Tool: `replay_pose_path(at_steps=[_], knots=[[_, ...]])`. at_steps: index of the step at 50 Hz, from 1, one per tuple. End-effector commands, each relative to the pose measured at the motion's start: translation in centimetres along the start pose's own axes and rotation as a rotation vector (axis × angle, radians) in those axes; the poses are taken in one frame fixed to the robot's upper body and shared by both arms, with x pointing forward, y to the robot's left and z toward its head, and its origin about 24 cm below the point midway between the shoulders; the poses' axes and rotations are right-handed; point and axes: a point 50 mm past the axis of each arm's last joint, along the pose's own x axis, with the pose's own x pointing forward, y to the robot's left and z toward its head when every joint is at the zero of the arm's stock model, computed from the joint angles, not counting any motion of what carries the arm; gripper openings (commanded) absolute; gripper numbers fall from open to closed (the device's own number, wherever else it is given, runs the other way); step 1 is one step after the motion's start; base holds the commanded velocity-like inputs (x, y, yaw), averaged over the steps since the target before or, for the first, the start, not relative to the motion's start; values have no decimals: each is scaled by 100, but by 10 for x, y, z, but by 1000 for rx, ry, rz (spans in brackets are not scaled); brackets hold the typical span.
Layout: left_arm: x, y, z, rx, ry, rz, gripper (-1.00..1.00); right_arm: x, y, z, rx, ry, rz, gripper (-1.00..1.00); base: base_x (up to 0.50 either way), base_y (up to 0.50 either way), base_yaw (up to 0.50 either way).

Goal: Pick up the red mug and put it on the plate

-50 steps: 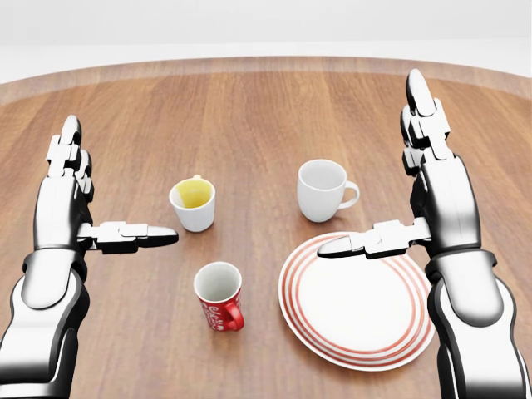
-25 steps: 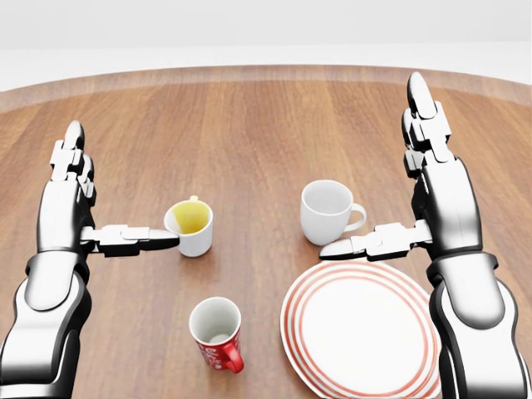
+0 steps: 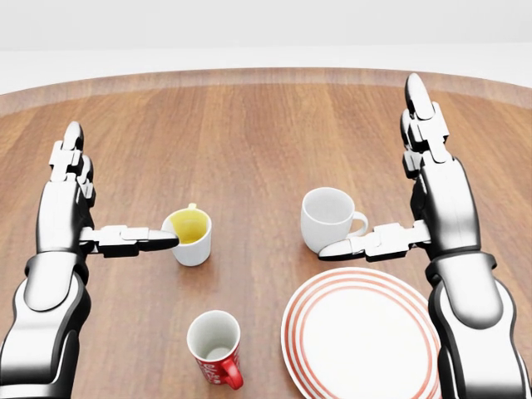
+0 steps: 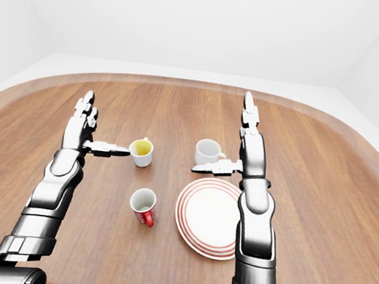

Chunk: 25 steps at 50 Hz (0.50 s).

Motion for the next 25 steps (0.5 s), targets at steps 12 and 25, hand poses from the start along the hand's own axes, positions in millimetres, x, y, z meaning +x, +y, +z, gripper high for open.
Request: replay_pose_path(at_steps=[12,25], knots=[[2,5,1,8,-2,9,100,17,14,3,-112,1,138,100,2,0,0],[3,5,10,8,-37,6,100,29,39,-12,-254,86,292,100,0,0,0]])
